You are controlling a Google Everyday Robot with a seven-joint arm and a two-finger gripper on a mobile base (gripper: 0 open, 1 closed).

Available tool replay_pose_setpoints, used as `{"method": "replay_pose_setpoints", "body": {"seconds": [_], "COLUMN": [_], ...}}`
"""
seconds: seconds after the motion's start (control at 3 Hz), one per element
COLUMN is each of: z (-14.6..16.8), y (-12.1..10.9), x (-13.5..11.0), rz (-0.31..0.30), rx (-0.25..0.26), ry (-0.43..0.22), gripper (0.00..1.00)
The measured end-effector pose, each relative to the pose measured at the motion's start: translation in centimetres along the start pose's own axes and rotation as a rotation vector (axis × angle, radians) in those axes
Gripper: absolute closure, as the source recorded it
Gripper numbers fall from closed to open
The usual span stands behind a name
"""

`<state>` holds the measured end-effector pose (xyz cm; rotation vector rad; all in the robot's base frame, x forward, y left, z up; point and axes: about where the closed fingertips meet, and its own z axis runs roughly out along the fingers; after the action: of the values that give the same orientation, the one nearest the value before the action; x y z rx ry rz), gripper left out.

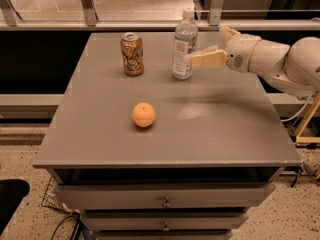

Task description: Pick blue plastic bottle

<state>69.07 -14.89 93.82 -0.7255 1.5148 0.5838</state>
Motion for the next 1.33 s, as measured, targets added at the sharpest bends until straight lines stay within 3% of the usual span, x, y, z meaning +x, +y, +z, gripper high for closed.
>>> {"method": "replay_pose_setpoints", "body": {"seconds": [1.33], "z": [3.9], "y": [0.8], "x": [0.8], "rz": [0.013], "rx": [-0.059], "ry": [-0.057], "gripper": [0.0]}}
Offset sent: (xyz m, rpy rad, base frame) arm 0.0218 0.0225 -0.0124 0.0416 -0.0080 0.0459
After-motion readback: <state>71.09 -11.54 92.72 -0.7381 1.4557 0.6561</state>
